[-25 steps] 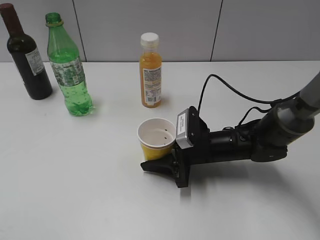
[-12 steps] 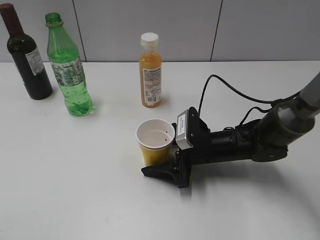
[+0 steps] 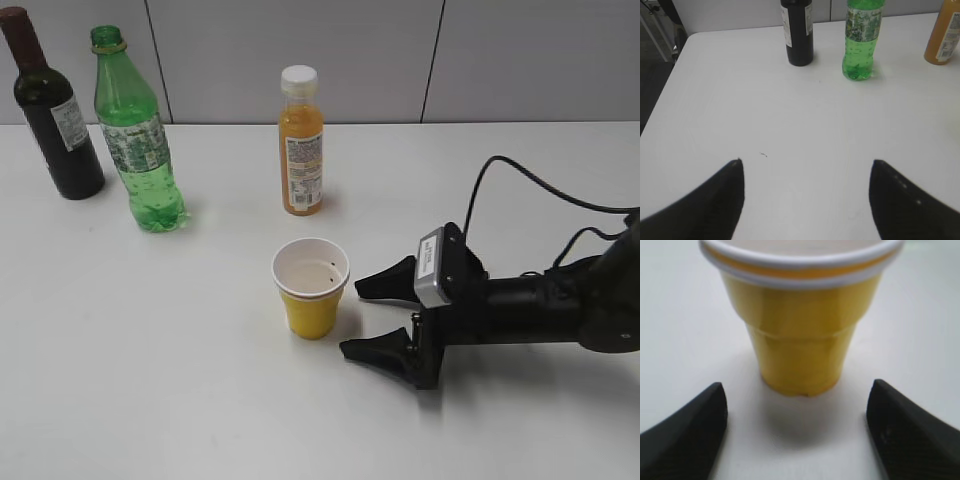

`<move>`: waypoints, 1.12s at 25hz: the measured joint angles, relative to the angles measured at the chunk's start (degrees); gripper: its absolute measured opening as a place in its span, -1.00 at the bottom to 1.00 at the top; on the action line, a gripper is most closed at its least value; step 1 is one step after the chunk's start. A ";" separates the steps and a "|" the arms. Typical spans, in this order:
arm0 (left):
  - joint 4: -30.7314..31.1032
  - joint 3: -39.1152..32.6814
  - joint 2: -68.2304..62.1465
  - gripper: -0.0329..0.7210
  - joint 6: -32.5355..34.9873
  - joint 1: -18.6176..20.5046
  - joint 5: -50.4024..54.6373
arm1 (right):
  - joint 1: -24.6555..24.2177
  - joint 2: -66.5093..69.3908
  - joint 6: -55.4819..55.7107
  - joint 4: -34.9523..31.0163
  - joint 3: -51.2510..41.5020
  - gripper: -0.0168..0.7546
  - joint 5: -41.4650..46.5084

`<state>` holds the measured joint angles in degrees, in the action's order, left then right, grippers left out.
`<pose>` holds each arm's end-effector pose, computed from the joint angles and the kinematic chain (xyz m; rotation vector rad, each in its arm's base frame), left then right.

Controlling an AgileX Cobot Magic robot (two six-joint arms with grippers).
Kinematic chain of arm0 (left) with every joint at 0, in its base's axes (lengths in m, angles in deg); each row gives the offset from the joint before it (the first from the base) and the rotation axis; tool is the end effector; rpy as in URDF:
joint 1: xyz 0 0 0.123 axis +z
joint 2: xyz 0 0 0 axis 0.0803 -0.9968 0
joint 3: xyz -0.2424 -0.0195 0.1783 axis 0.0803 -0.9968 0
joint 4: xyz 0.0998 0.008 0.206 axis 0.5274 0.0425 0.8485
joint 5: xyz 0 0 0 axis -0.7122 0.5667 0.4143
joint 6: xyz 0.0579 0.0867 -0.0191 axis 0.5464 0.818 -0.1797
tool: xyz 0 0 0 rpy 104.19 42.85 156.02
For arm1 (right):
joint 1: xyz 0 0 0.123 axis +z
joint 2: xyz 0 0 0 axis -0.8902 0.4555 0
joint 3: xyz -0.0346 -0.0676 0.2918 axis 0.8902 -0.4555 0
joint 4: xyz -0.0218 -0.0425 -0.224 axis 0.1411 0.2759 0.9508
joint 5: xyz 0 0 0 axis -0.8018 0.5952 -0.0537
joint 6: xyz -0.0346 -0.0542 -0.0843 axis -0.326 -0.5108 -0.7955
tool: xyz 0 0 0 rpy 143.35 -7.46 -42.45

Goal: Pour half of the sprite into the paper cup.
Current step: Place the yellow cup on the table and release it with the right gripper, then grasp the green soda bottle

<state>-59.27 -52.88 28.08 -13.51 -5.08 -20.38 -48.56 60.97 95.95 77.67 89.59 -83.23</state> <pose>-0.0270 -0.0121 0.2641 0.1514 2.0222 -0.0802 0.2957 0.1665 0.0721 -1.2591 1.6400 0.9046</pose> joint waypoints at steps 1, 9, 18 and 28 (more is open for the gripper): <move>0.00 0.00 0.00 0.65 0.00 0.00 0.00 | -1.00 -0.89 -0.28 -0.53 -1.42 0.77 0.05; 0.00 0.00 0.00 0.65 0.00 0.00 0.00 | -7.84 -9.71 -3.47 -9.97 -9.40 0.69 0.16; 0.00 0.00 0.00 0.65 0.00 0.00 0.00 | -11.05 -20.48 -5.89 -33.71 -11.30 0.60 3.19; 0.00 0.00 0.00 0.65 0.00 0.00 0.00 | -11.11 -29.00 -7.59 -60.20 -5.93 0.58 35.66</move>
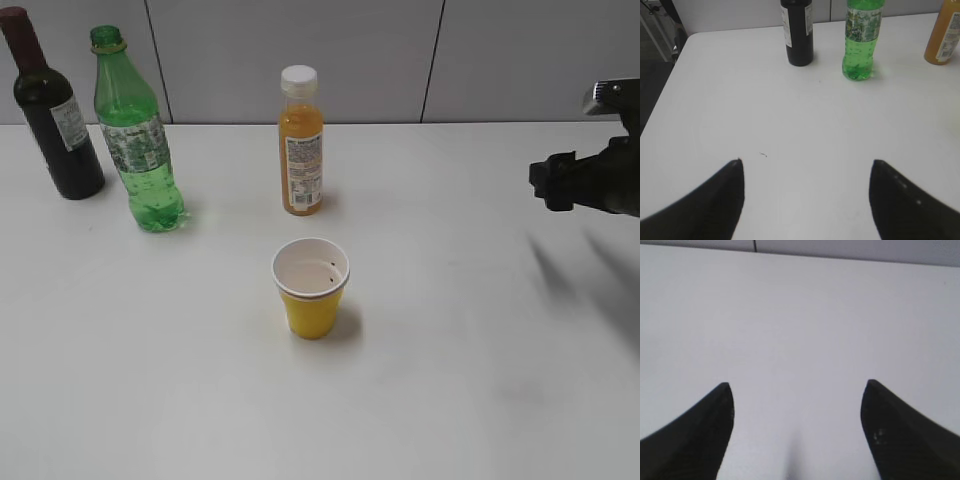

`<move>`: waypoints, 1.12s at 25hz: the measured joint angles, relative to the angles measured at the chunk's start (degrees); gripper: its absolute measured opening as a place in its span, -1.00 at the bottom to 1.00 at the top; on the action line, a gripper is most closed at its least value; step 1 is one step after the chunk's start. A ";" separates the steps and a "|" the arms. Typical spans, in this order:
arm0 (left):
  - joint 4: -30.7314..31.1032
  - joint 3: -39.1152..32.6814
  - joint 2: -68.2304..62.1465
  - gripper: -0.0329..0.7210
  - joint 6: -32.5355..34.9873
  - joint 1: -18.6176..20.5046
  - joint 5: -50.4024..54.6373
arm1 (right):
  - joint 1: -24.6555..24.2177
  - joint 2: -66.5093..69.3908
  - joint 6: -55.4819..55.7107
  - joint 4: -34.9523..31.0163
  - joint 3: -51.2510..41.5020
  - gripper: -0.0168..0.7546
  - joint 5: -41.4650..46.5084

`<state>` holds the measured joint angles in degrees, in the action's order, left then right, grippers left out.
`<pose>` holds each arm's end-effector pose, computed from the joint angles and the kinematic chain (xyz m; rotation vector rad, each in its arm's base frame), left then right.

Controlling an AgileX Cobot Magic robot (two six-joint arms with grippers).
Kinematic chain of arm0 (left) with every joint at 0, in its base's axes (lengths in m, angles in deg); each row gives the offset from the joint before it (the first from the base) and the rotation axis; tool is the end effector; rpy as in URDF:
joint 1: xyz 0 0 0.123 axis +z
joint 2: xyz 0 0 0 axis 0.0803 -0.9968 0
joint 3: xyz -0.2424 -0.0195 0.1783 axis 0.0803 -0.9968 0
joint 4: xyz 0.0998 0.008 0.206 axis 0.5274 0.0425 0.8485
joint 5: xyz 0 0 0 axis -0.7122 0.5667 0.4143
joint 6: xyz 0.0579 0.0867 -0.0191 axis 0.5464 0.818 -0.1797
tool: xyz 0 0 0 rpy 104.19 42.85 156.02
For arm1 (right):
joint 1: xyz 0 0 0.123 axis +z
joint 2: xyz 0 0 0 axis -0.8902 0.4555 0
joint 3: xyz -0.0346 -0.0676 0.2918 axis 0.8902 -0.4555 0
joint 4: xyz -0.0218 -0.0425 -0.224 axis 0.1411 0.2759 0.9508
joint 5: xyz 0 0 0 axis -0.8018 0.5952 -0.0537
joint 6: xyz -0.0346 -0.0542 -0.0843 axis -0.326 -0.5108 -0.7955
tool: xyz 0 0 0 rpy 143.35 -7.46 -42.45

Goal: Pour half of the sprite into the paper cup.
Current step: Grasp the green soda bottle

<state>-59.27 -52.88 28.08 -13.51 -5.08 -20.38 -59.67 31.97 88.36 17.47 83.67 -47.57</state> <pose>-0.0270 -0.0121 0.2641 0.1514 2.0222 -0.0802 0.3284 0.0251 0.1841 -0.1136 2.0631 0.0881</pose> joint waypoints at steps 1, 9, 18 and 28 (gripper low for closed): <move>0.00 0.00 0.00 0.65 0.00 0.00 0.00 | 0.00 -0.46 -0.05 -0.52 2.06 0.58 5.20; 0.00 0.00 0.00 0.65 0.00 0.00 0.00 | 0.00 -1.69 -0.10 -1.16 23.15 0.58 42.40; 0.00 0.00 0.00 0.65 0.00 0.00 0.00 | -0.06 -1.18 -5.66 -2.51 43.54 0.58 72.86; 0.00 0.00 0.00 0.65 0.00 0.00 0.00 | -0.10 3.54 -7.76 -8.24 54.50 0.58 95.38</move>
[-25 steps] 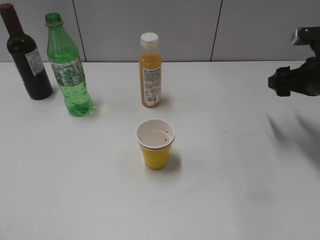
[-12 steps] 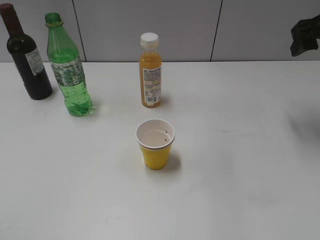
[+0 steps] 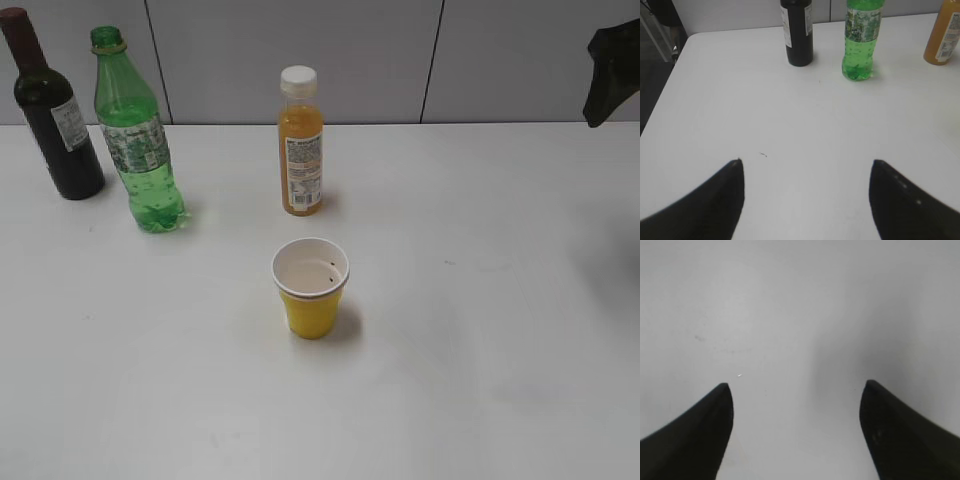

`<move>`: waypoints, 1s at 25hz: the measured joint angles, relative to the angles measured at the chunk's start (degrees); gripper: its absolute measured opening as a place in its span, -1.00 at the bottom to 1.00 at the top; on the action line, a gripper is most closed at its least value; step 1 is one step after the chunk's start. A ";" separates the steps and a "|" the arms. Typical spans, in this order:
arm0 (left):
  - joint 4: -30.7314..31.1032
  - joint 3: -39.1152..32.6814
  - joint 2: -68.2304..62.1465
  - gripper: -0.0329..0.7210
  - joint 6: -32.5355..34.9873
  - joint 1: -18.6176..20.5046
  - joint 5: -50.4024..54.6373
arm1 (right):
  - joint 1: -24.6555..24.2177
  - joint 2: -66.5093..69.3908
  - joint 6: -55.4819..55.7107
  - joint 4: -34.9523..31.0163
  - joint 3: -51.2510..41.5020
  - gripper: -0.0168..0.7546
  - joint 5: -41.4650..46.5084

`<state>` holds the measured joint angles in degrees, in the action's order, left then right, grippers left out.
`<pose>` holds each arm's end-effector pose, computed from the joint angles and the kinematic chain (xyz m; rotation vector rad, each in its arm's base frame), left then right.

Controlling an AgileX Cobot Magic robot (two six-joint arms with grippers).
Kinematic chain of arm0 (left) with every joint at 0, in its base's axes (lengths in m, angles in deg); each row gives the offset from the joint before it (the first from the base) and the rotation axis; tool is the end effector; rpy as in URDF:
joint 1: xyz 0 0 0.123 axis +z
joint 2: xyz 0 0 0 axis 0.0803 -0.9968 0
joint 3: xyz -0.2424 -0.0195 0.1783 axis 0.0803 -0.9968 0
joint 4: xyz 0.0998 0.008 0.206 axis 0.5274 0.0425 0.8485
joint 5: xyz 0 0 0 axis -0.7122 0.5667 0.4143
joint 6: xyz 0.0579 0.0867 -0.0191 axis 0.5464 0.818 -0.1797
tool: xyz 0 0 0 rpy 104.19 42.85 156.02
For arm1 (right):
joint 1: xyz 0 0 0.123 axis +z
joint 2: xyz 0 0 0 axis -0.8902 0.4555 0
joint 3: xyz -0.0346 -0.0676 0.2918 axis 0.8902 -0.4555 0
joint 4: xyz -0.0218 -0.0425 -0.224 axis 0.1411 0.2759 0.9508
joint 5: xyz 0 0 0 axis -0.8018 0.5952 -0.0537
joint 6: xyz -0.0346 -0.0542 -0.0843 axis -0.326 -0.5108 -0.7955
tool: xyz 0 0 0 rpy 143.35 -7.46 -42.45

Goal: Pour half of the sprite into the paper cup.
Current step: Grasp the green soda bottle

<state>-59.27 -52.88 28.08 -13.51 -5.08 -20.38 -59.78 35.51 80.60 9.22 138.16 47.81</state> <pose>-0.0270 -0.0121 0.2641 0.1514 2.0222 -0.0802 0.3677 0.0214 0.3059 -0.1247 2.8353 0.0222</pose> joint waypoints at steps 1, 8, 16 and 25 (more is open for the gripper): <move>0.00 0.00 0.00 0.65 0.00 0.00 0.00 | 0.00 -0.07 -0.02 -0.22 0.00 0.58 0.44; 0.00 0.00 0.00 0.65 0.00 0.00 0.00 | 0.00 -7.61 -0.08 0.25 -5.19 0.58 0.65; 0.00 0.00 0.00 0.65 0.00 0.00 0.00 | 0.00 -22.97 -0.12 0.75 -23.53 0.58 -4.91; 0.00 0.00 0.00 0.65 0.00 0.00 0.00 | 0.00 -40.67 -0.12 0.75 -39.74 0.58 -10.22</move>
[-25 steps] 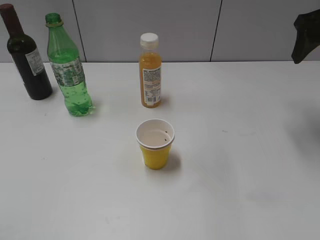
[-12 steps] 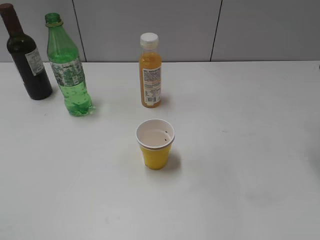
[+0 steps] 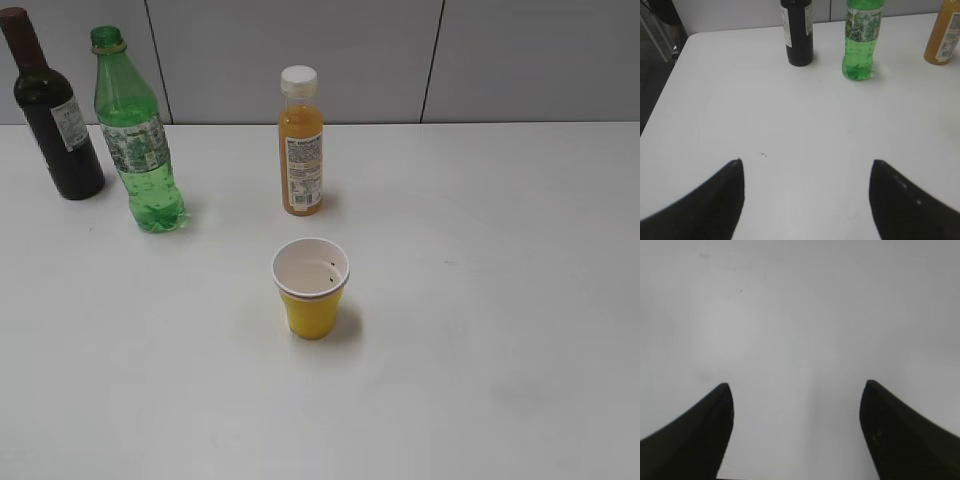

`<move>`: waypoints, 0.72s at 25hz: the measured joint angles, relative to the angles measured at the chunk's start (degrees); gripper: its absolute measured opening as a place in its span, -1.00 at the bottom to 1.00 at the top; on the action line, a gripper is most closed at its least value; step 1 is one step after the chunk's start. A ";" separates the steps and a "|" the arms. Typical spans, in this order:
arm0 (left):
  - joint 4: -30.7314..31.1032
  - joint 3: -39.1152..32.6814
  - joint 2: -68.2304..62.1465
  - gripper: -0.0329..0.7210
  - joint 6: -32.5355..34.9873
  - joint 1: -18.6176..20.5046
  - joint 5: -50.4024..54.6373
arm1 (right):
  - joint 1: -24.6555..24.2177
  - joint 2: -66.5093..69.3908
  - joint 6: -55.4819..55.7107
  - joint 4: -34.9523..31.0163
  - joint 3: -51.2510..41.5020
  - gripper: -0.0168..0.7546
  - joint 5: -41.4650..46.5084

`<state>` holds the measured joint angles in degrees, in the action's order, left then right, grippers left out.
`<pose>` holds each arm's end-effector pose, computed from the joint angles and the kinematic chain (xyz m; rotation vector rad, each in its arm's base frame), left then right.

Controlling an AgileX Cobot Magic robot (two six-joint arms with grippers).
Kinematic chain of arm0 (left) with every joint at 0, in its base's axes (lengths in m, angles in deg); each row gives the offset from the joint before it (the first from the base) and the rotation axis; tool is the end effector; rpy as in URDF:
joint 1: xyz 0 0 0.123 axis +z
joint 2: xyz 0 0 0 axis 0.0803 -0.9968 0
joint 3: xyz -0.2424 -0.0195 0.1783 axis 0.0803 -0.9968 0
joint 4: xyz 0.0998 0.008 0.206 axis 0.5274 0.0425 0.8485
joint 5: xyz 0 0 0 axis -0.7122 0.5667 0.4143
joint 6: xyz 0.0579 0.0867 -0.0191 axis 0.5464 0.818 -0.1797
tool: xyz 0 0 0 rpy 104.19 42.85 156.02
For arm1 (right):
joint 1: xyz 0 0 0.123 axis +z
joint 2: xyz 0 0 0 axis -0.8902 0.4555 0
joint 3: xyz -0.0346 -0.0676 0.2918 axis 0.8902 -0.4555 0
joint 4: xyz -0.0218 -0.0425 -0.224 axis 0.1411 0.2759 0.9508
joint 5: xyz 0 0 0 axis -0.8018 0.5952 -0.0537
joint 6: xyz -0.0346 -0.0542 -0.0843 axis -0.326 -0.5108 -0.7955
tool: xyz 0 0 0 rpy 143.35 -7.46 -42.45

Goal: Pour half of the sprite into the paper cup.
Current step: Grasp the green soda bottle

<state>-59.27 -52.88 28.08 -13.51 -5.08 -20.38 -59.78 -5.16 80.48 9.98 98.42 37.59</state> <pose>-0.0270 -0.0121 0.2641 0.1514 2.0222 -0.0802 0.1774 0.0097 0.3198 -0.1233 2.6405 0.0052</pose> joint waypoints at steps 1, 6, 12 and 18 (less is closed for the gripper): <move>0.00 0.00 0.00 0.65 0.00 0.00 0.00 | 0.00 -1.97 -0.01 0.00 -1.54 0.58 -0.10; 0.00 0.00 0.00 0.65 0.00 0.00 0.00 | 0.00 -11.63 -0.06 0.00 -8.61 0.58 -1.91; 0.00 0.00 0.00 0.65 0.00 0.00 0.00 | 0.00 -23.55 -0.06 -0.72 -16.82 0.58 -4.68; 0.00 0.00 0.00 0.65 0.00 0.00 0.00 | 0.00 -35.73 -0.06 -0.92 -24.48 0.58 -5.87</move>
<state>-59.27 -52.88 28.08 -13.51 -5.08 -20.38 -59.78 -40.89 80.41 9.06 73.93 31.72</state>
